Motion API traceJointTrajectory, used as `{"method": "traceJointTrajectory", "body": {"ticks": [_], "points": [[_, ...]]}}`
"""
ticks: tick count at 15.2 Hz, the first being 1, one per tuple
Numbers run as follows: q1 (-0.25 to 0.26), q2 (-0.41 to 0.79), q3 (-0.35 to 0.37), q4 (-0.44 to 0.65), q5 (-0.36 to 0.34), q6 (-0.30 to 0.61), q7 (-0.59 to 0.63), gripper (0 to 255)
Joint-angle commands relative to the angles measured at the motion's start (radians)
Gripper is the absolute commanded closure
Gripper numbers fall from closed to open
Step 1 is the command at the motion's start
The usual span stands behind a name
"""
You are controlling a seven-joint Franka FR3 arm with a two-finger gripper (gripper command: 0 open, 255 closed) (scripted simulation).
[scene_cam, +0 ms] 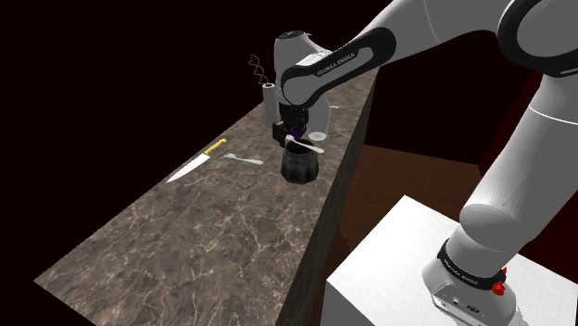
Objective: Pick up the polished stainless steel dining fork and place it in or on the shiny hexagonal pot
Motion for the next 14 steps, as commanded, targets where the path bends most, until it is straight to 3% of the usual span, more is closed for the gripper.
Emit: {"method": "traceJointTrajectory", "body": {"ticks": [1, 6, 14], "points": [[0.000, 0.000, 0.000, 0.000, 0.000, 0.000, 0.000, 0], [0.003, -0.059, 0.005, 0.061, 0.034, -0.115, -0.023, 0], [0.002, -0.059, 0.005, 0.061, 0.034, -0.115, -0.023, 0]]}}
